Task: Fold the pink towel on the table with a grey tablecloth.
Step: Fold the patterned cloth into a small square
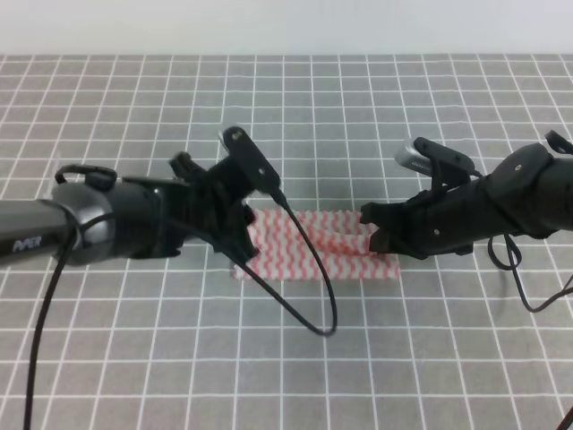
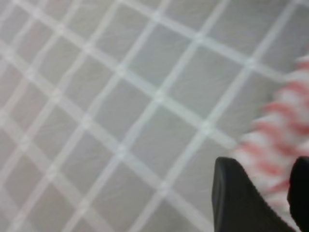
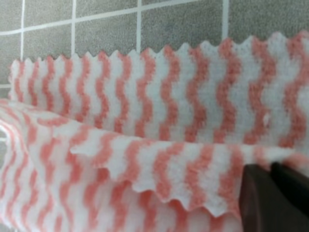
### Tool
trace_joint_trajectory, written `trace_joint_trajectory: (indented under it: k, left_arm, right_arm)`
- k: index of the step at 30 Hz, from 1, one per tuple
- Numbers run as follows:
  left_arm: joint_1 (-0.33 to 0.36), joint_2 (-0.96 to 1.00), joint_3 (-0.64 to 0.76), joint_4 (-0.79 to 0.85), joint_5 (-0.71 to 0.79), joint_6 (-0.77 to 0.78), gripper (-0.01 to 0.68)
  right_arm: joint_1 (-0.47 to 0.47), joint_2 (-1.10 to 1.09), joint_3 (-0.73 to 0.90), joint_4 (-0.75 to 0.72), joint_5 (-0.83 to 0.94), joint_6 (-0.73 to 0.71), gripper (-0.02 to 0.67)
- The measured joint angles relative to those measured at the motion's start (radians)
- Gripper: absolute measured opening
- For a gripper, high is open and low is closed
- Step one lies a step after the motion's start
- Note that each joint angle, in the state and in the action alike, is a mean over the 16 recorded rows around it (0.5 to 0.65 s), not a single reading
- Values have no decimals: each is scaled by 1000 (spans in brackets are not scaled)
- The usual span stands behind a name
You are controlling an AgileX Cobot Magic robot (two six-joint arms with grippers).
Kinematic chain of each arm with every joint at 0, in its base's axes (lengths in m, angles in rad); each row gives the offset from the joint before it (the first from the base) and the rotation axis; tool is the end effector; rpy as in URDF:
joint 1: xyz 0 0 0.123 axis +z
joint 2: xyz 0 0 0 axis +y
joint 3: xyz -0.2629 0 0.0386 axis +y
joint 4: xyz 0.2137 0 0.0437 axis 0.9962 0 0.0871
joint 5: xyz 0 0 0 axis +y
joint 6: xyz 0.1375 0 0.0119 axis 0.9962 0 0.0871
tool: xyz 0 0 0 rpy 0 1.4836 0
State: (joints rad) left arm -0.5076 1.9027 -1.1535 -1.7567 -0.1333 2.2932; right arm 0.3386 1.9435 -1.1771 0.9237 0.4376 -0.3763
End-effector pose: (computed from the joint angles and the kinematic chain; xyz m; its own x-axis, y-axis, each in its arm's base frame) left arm 0.3707 -0.1857 0.1587 -0.2761 0.7318 -0.6231 0.6211 0.6306 0.4654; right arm 0.3532 0.1740 0.1311 -0.9135 0.1560 -0.3757 -0.0680 0.8520 0.5190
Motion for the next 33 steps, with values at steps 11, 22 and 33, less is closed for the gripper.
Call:
trace_joint_trajectory:
  k: [11, 22, 33]
  left_arm:
    - [-2, -27, -60, 1, -81, -137, 126]
    - [-7, -19, 29, 7, 272, -273, 5]
    - [-7, 60, 64, 9, 387, -280, 1]
  right_arm:
    - [0, 2, 0, 1, -3, 1, -15]
    - [1, 3, 0, 7, -5, 0, -15]
    - [0, 2, 0, 22, -6, 0, -15]
